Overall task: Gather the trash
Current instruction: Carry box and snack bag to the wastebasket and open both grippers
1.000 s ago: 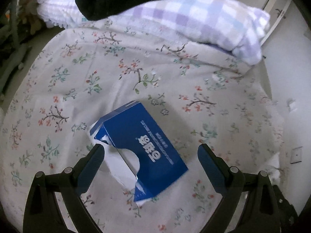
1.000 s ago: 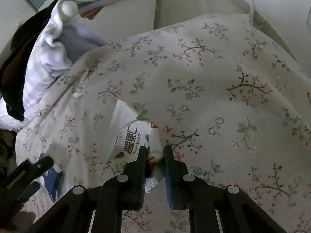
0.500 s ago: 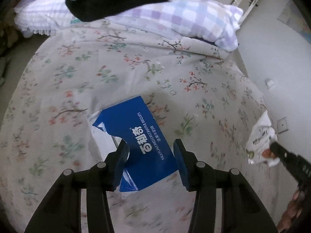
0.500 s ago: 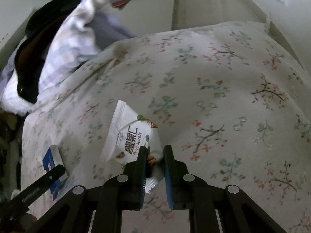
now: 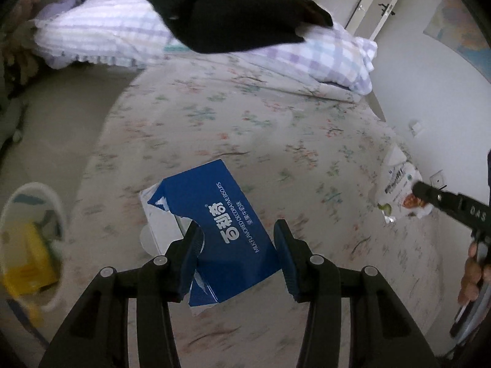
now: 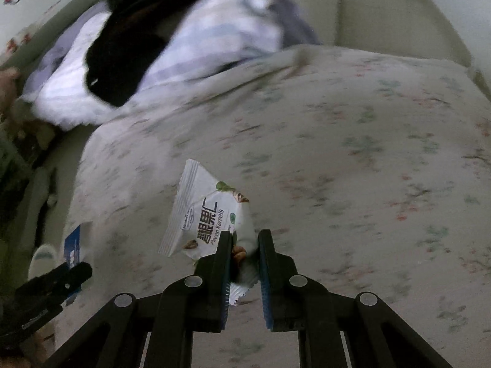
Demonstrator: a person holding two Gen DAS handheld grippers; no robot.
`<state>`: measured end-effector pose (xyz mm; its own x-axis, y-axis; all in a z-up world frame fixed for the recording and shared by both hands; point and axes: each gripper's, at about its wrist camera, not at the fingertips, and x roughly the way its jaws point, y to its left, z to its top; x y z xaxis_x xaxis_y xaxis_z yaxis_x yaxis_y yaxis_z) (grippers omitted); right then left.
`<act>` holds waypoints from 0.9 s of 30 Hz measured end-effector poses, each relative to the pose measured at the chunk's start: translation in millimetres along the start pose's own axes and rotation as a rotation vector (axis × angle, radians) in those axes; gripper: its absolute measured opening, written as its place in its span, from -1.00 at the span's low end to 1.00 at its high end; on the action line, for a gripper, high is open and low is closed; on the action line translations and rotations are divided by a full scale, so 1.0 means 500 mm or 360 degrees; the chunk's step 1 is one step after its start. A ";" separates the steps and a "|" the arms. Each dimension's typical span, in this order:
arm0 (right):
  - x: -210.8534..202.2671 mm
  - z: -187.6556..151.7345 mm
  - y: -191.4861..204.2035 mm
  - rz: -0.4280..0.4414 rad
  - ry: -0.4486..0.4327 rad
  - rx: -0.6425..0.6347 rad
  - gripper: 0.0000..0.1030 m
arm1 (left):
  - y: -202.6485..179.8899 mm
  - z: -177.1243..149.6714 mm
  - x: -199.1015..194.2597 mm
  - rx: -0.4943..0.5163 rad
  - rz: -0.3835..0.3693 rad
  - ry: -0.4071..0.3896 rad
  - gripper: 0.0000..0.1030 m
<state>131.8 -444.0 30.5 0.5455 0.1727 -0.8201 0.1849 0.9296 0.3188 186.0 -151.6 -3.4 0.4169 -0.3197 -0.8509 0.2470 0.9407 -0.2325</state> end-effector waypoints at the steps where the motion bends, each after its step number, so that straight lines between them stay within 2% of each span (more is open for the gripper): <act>1: 0.001 -0.001 0.013 0.0012 0.0004 -0.0020 -0.73 | 0.020 -0.008 -0.013 -0.0009 0.0004 -0.0004 -0.03; 10: 0.046 -0.038 0.196 0.0128 0.0108 -0.0310 -0.73 | 0.203 -0.062 -0.102 -0.0146 0.0094 -0.0065 -0.03; 15: 0.077 -0.058 0.285 0.0176 0.0161 -0.0399 -0.73 | 0.312 -0.092 -0.122 -0.0367 0.0049 -0.0072 -0.03; 17: 0.080 -0.065 0.315 0.0193 0.0162 -0.0423 -0.73 | 0.341 -0.097 -0.139 -0.0412 0.0037 -0.0110 -0.03; 20: 0.087 -0.073 0.369 0.0234 0.0163 -0.0458 -0.73 | 0.370 -0.107 -0.157 -0.0393 0.0109 -0.0134 -0.03; 27: 0.106 -0.085 0.474 0.0326 0.0161 -0.0507 -0.73 | 0.460 -0.125 -0.188 -0.0522 0.0068 -0.0165 -0.02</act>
<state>169.6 -200.5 42.4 0.4583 0.3814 -0.8028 -0.1911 0.9244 0.3301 148.6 102.1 -6.3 0.5118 -0.2732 -0.8145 -0.0600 0.9344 -0.3511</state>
